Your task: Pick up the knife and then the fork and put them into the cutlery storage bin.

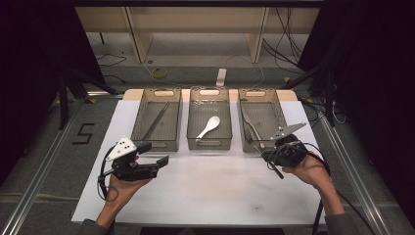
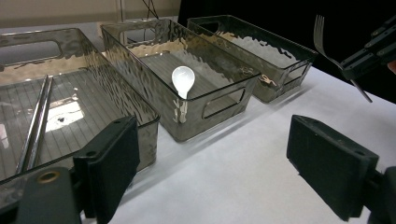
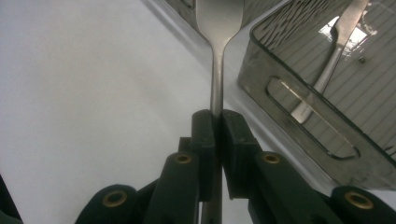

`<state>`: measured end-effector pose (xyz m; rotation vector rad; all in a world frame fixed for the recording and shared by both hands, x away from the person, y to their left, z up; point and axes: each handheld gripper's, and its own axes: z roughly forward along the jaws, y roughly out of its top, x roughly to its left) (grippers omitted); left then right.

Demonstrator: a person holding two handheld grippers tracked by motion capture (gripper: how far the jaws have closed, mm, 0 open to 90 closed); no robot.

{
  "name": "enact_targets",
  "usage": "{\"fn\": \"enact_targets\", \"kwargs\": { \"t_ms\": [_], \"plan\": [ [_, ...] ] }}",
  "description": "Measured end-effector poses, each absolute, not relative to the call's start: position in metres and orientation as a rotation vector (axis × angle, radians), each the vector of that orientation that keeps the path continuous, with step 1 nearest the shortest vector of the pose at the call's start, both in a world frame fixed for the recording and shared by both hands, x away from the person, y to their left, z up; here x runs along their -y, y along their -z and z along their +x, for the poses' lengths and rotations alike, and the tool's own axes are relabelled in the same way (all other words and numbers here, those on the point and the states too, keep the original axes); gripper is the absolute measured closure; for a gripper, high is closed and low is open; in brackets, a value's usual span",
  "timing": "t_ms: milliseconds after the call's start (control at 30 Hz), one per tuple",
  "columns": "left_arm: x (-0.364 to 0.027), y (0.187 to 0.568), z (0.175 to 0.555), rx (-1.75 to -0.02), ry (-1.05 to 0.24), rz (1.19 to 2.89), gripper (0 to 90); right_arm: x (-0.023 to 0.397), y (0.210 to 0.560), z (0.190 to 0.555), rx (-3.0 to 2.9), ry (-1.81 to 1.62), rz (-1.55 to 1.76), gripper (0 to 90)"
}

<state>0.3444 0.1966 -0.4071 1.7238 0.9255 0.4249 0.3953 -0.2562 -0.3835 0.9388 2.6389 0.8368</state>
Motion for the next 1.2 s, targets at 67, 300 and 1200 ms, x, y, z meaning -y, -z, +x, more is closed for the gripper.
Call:
{"fn": "enact_targets", "kwargs": {
  "t_ms": [67,300,1200],
  "plan": [
    [-0.197,0.407,0.345,-0.926,-0.425,1.724,16.7,0.256,0.382,0.396,-2.631,-0.842,0.947,84.7],
    [-0.197,0.407,0.345,-0.928,-0.428,1.722,16.8,0.255,0.376,0.407,-2.607,-0.870,0.954,84.7],
    [-0.197,0.407,0.344,-0.928,-0.425,1.708,16.8,0.250,0.340,0.482,-2.480,-0.915,1.113,84.6]
  ]
}}
